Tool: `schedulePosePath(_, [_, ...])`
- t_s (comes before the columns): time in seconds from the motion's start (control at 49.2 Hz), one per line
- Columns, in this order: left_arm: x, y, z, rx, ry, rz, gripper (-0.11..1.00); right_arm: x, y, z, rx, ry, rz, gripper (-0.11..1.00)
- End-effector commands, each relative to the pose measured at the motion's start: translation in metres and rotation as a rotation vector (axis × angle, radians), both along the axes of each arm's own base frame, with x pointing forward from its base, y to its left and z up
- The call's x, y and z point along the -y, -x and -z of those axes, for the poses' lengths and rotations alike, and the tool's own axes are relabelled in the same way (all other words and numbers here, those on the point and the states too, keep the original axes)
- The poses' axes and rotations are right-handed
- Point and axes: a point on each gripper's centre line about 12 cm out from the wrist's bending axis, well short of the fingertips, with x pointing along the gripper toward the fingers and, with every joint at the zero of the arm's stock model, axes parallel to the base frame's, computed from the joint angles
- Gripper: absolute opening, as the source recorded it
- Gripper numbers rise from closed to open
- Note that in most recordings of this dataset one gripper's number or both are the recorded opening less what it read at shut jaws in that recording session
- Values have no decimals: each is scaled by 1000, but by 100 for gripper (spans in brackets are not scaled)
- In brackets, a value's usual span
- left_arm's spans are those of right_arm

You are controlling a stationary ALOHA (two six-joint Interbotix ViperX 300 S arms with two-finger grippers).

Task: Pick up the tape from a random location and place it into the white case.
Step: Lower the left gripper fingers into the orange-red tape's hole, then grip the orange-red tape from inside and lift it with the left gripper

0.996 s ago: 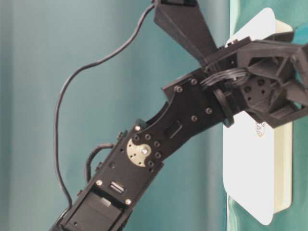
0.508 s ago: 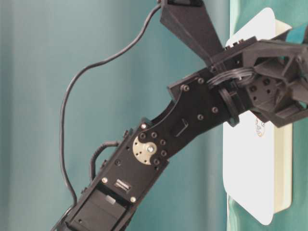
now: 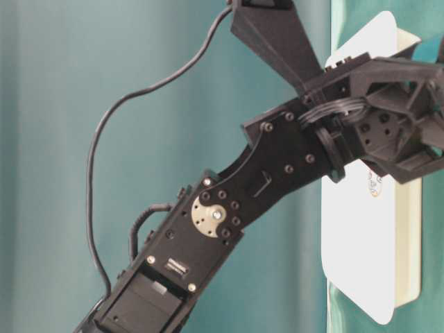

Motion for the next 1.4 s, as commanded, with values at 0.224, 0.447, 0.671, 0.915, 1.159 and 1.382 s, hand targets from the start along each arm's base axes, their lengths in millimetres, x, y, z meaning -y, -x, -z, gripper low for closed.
schedulePosePath(0.224, [8, -1, -20, 38, 5, 14, 26, 0, -6, -11, 33, 4, -2, 85])
schedulePosePath(0.447, [11, 1, -47, 79, 11, 20, 26, 0, -6, -11, 33, 4, -2, 85])
schedulePosePath(0.671, [6, 9, -83, 99, 9, 17, 26, 0, -6, -11, 33, 4, -1, 85])
schedulePosePath(0.915, [-2, 25, -135, 139, 9, 8, 26, 0, -6, -11, 33, 4, -1, 85])
schedulePosePath(1.159, [-13, 41, -183, 205, 3, -2, 26, 0, -6, -12, 35, 4, -1, 85])
schedulePosePath(1.382, [-18, 51, -219, 234, -3, -4, 26, 0, -6, -12, 35, 4, -1, 85])
